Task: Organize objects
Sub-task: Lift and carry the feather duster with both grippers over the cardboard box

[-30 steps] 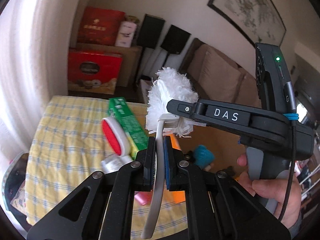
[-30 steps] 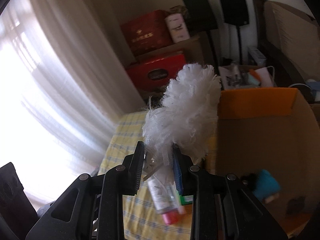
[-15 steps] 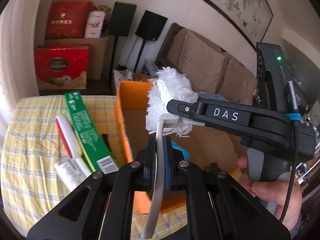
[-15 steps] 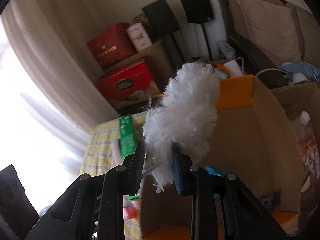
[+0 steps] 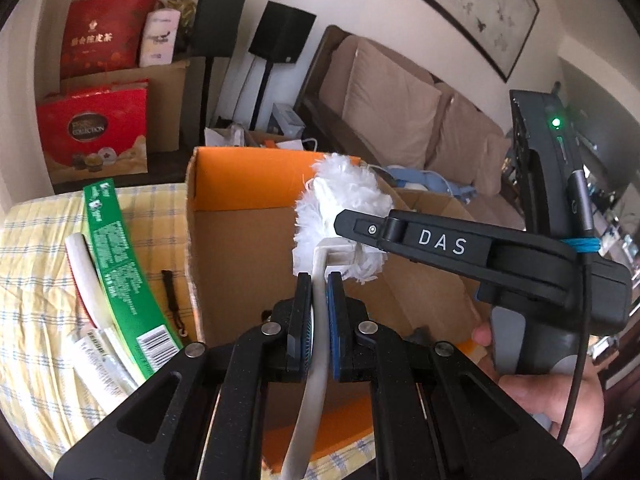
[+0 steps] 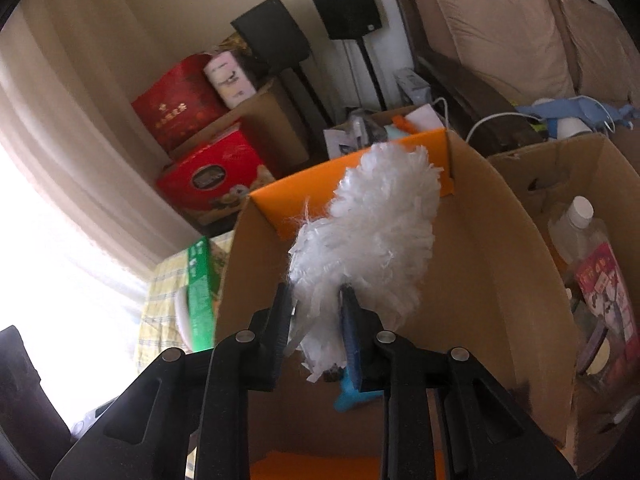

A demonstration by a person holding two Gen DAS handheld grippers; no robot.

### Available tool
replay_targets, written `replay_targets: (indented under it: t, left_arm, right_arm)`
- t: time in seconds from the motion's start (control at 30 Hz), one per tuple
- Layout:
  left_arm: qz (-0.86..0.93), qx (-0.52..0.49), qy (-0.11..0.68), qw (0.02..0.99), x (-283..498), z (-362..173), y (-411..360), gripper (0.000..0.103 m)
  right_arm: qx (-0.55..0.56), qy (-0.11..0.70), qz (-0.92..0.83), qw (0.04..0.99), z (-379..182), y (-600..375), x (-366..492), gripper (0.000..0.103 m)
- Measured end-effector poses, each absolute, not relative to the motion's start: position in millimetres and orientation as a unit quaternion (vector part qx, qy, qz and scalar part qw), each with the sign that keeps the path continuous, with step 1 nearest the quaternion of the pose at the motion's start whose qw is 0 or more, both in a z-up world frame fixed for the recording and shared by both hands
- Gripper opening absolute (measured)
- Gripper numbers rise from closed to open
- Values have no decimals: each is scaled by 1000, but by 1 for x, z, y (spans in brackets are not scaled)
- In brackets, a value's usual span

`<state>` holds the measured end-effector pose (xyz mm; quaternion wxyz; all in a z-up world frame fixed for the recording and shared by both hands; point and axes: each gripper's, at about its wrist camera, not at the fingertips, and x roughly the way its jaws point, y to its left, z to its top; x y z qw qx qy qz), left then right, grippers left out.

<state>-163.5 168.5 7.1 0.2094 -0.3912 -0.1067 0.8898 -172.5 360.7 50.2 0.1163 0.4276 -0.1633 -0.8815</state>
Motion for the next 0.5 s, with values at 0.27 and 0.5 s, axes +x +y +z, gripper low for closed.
replay_targets:
  t: [0.27, 0.5]
  left_arm:
    - [880, -413, -103, 212, -177, -7, 184, 7]
    - [867, -441, -98, 211, -188, -23, 190, 7]
  right_arm:
    - [439, -176, -875, 105, 31, 376, -186, 23]
    - [451, -184, -867, 103, 14, 385, -195, 21]
